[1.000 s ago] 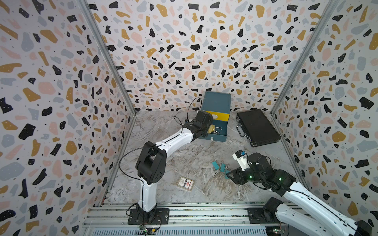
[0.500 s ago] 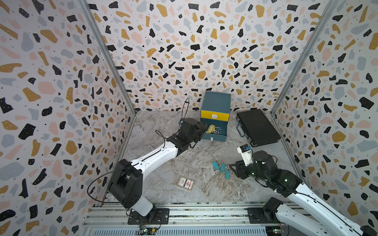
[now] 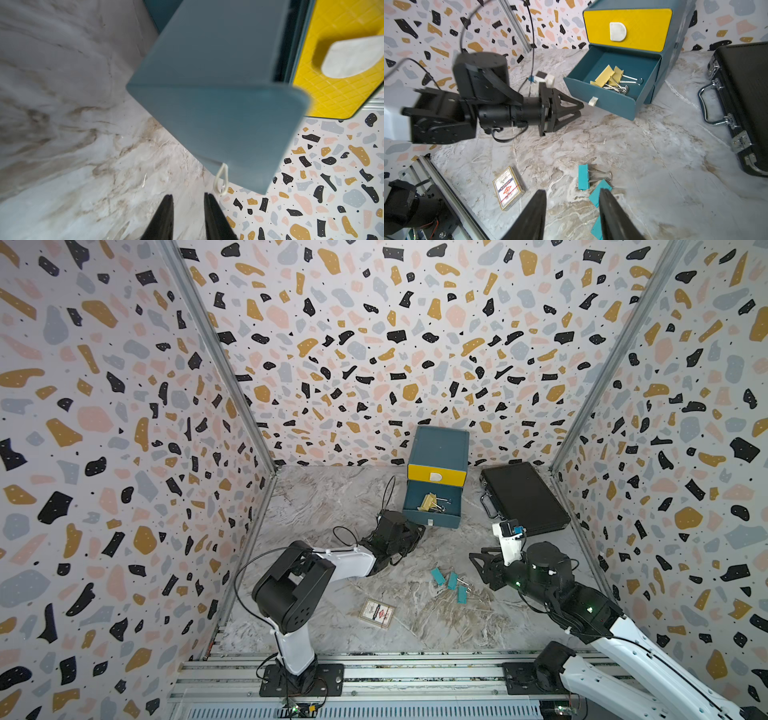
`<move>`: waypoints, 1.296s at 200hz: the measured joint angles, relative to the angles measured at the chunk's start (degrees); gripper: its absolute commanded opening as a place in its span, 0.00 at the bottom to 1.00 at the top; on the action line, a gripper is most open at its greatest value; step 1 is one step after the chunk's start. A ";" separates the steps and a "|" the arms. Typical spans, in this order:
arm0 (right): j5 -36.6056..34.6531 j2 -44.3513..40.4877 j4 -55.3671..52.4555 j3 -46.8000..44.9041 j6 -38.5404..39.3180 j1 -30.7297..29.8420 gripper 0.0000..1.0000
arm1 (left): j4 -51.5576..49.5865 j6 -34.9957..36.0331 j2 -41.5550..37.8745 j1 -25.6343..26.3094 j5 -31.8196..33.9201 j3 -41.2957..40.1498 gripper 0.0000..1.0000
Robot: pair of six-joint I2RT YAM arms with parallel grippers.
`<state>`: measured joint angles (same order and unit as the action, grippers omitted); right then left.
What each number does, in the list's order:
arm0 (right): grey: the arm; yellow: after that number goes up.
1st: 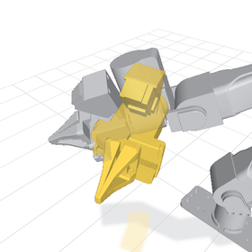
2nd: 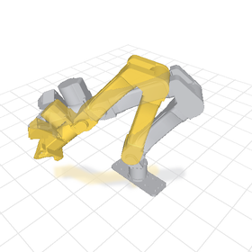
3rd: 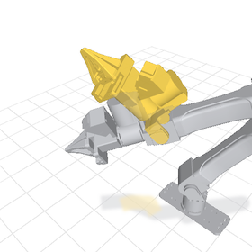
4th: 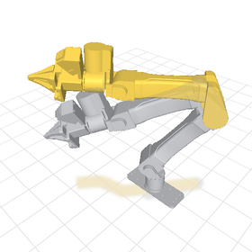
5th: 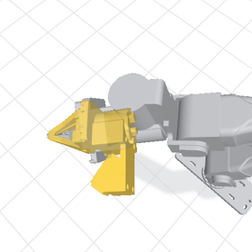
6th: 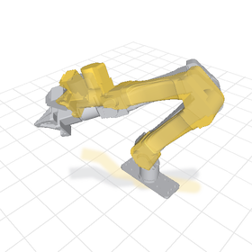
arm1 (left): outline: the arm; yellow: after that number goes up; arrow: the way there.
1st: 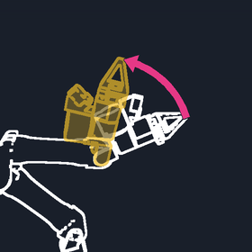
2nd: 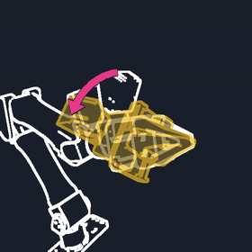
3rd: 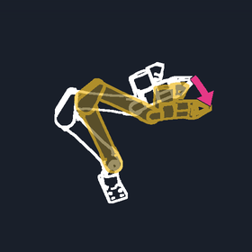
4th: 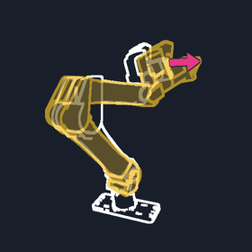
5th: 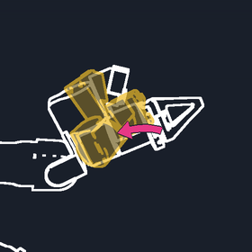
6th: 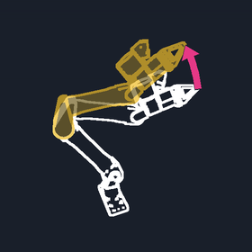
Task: Put the binder clips in the drawer according to color
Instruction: Close the drawer in the storage box.
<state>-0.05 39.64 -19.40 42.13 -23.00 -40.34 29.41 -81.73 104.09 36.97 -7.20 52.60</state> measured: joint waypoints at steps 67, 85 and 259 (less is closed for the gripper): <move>1.01 0.87 3.63 -1.29 -1.90 0.87 0.43 | 6.93 -3.23 6.34 -0.57 1.57 3.43 0.29; 1.40 0.90 3.58 -2.45 -2.56 1.01 0.43 | 7.19 -3.91 7.26 -1.05 1.53 5.75 0.28; 3.08 -1.92 2.10 -5.57 -4.24 1.38 0.42 | 2.95 -10.45 21.20 -6.19 -1.60 27.45 0.45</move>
<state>3.03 37.71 -17.30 36.56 -27.24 -38.96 32.36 -92.18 125.29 30.79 -8.80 80.05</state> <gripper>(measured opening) 0.419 0.440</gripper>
